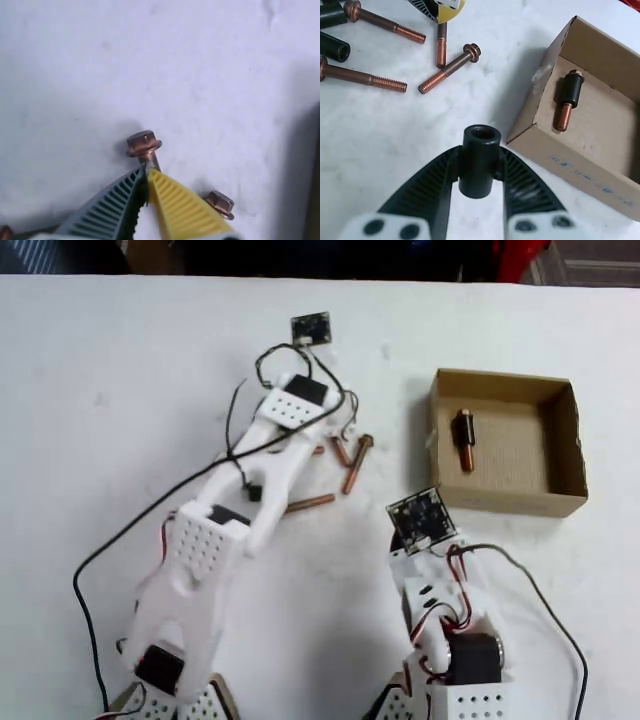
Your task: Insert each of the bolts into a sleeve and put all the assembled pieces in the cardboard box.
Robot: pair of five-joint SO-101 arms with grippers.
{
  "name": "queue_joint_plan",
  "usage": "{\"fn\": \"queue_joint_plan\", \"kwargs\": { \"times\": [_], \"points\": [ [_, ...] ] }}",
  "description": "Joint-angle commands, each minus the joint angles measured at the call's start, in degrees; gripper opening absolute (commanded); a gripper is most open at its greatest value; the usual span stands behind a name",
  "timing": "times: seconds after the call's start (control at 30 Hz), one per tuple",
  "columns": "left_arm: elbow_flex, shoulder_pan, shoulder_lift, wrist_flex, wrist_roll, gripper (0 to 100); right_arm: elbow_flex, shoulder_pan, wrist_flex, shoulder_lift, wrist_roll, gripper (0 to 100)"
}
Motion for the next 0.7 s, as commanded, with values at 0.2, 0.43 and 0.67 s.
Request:
{"fn": "queue_joint_plan", "kwargs": {
  "times": [0.2, 0.43, 0.67],
  "points": [
    [-2.7, 0.0, -1.5, -0.2, 0.6, 3, -0.6, 0.8, -1.6, -0.6, -0.3, 1.7],
    [-8.9, 0.1, -3.4, 8.5, 0.7, 3, -0.6, 0.8, -1.7, -0.6, -0.3, 1.7],
    [-11.3, 0.1, -0.4, 9.1, 0.9, 3, -0.6, 0.8, -1.7, -0.6, -0.3, 1.7]
  ]
}}
